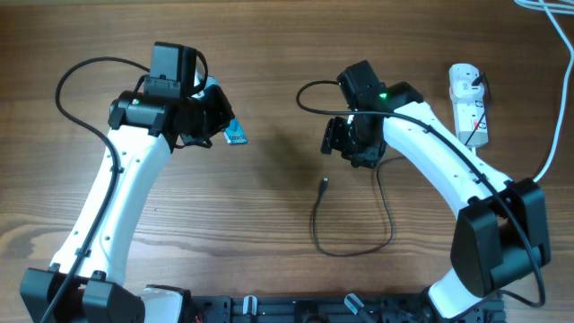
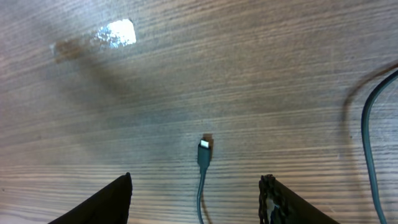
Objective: Plug charger to phone and switch on socket
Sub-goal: 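Move the right gripper down over the black cable's USB-C plug, then close the right gripper on the USB-C plug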
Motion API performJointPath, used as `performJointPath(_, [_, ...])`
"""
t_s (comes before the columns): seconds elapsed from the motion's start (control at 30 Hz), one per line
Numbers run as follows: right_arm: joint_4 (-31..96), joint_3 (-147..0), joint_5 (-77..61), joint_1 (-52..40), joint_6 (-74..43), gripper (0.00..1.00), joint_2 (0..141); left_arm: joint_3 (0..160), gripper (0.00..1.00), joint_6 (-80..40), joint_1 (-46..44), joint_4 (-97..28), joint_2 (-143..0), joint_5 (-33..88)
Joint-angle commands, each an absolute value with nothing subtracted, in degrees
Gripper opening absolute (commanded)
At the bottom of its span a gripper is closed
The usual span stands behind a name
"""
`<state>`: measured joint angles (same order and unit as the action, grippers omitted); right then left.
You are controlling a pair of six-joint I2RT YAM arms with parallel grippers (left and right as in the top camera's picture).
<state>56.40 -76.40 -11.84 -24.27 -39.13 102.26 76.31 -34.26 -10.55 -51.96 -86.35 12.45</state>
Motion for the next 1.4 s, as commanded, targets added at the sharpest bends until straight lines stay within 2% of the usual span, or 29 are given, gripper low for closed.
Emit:
performJointPath(0.0, [56.82,-76.2,-12.53,-26.85,-39.07,0.66,104.73,76.62,0.04,-35.27,-10.48,-51.99,-86.04,9.3])
performJointPath(0.17, [57.78,-76.03,-9.56,-30.52,-39.2,0.66,106.54,76.62,0.04,-35.22,-7.62,-53.93,-86.04,9.32])
performJointPath(0.37, [59.61,-74.24,-9.67,-30.55,-39.27,0.64,106.54,76.62,0.04,-34.74,-1.78,-58.08,-86.04,9.52])
performJointPath(0.5, [59.81,-71.9,-9.74,-30.57,-40.42,0.64,104.95,76.62,0.04,-34.74,-1.32,-58.57,-86.04,9.52])
performJointPath(0.63, [60.62,-69.34,-9.63,-31.09,-37.39,0.7,101.25,76.62,0.04,-34.79,-1.32,-58.33,-86.04,9.52])
performJointPath(0.77, [55.37,-66.32,-9.56,-31.55,-36.86,0.72,101.14,76.62,0.04,-34.79,-1.32,-57.89,-86.04,9.52])
performJointPath(0.87, [50.22,-63.64,-12.19,-31.55,-37.71,0.7,101.14,76.62,0.04,-34.79,-1.32,-57.95,-86.04,9.52])
performJointPath(0.93, [48.38,-62.59,-12.56,-31.62,-39.59,0.65,101.27,76.62,0.04,-34.79,-1.32,-57.93,-86.04,9.52])
performJointPath(1.37, [46.76,-62.54,-5.54,-36.73,-48.27,0.6,102.28,76.62,0.04,-34.79,-1.32,-57.91,-86.04,9.52])
